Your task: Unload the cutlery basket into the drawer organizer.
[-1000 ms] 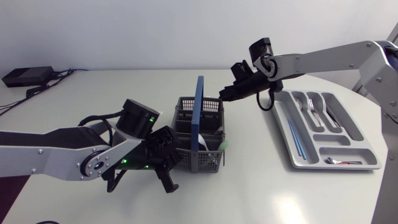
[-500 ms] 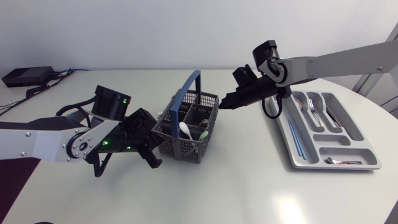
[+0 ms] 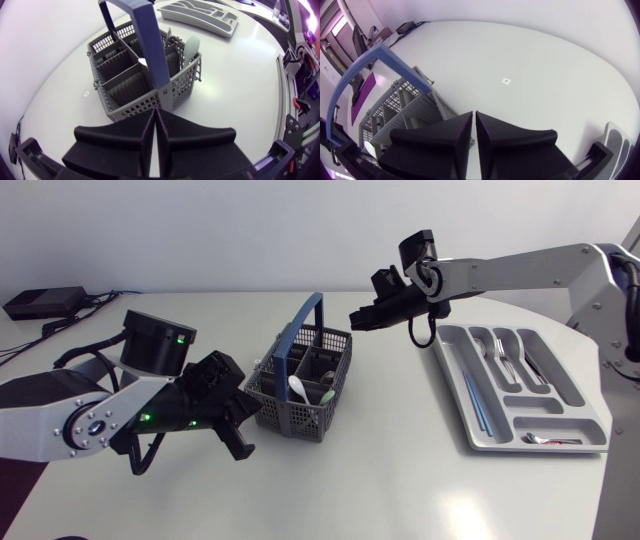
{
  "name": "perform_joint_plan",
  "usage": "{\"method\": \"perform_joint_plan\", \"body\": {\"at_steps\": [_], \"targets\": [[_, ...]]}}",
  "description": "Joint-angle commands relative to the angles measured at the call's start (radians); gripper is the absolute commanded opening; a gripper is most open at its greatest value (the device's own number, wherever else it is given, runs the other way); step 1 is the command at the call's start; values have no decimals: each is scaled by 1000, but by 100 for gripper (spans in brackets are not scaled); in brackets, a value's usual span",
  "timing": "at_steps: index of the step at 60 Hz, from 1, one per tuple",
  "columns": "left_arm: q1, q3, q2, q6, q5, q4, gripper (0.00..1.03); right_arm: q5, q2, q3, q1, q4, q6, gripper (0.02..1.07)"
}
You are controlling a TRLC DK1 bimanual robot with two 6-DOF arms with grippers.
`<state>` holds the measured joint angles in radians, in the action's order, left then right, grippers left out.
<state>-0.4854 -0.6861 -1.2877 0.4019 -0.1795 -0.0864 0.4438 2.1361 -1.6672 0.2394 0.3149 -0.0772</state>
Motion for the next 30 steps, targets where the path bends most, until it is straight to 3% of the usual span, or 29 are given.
{"method": "perform_joint_plan", "body": {"at_steps": [1,10,30], "targets": [[-7,31,21,23,-6,-15,6,-2,67,-78,3,26,33,15],[1,53,33,31,-6,-16,6,73,102,-120,18,85,24,15],[88,102,80,71,-11,-15,6,102,-77,110,87,110,-47,15]]}}
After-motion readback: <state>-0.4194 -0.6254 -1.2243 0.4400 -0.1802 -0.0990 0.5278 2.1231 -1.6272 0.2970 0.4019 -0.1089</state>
